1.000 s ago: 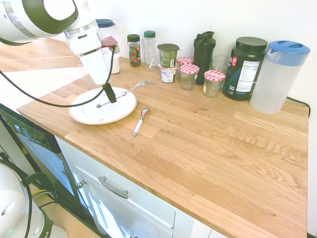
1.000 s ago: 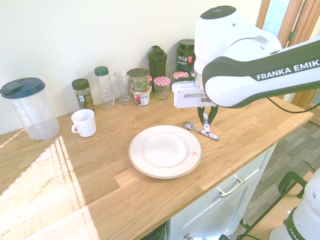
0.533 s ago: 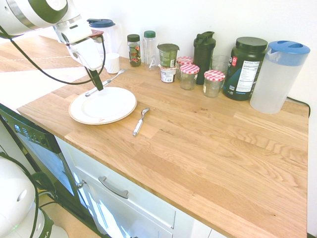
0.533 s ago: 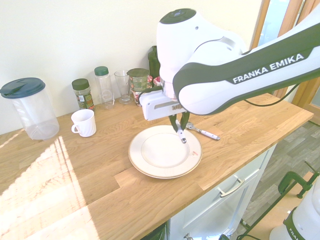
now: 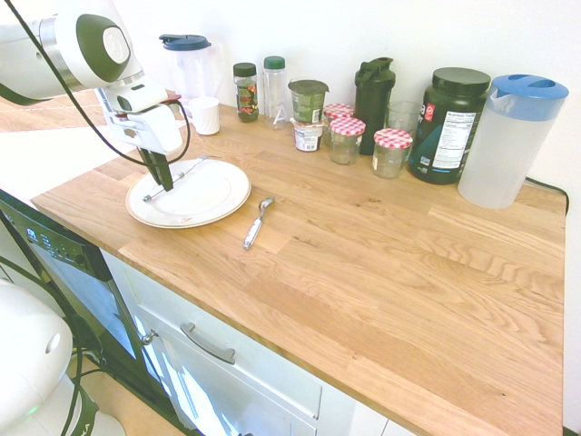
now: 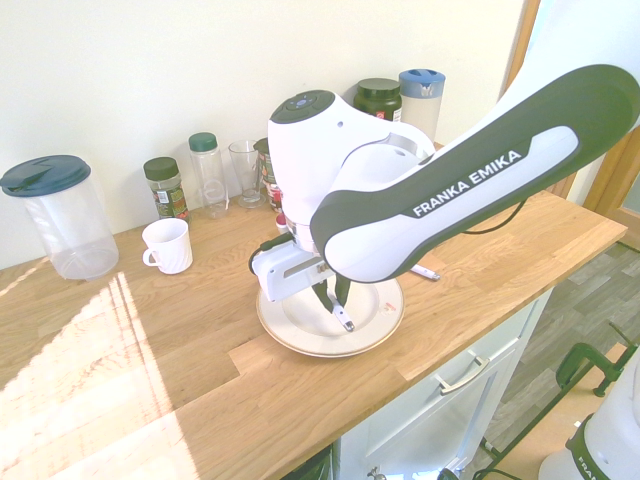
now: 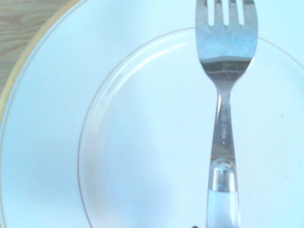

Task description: Put the fork into the plate

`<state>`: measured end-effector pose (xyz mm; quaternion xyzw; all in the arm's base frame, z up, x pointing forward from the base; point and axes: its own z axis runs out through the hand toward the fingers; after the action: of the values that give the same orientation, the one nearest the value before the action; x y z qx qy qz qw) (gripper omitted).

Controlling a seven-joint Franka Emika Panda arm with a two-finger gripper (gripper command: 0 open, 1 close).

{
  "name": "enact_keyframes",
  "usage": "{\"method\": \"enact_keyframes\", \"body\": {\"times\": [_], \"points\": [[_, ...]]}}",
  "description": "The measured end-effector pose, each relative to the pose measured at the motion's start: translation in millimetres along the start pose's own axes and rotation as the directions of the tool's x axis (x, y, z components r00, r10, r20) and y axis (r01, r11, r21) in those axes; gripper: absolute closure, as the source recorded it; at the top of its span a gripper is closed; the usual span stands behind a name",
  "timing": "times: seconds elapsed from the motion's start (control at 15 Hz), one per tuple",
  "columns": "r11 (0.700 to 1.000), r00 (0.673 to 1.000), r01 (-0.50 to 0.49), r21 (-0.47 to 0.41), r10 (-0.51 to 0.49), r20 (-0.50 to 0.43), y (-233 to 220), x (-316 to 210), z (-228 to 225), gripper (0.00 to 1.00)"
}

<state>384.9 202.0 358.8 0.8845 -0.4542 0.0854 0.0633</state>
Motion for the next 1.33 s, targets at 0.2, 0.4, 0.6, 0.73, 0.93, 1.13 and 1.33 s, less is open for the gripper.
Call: {"method": "enact_keyframes", "body": {"times": [0.2, 0.4, 0.6, 0.73, 0.93, 1.13, 1.33], "points": [[1.000, 0.999, 0.026, -0.004, -0.026, 0.021, 0, 1, 3, 1.00], [0.999, 0.998, 0.038, -0.011, -0.038, 0.042, 0, 7, 8, 1.00], [0.999, 0.998, 0.045, -0.023, -0.044, 0.055, -2, 8, 15, 1.00], [0.999, 0.997, 0.048, -0.026, -0.047, 0.065, -5, 12, 18, 1.00], [0.999, 0.996, 0.047, -0.028, -0.044, 0.076, -5, 17, 20, 0.00], [0.999, 0.995, 0.045, -0.029, -0.042, 0.086, -5, 18, 20, 0.00], [0.999, 0.996, 0.037, -0.029, -0.034, 0.085, -5, 19, 21, 0.00]]}}
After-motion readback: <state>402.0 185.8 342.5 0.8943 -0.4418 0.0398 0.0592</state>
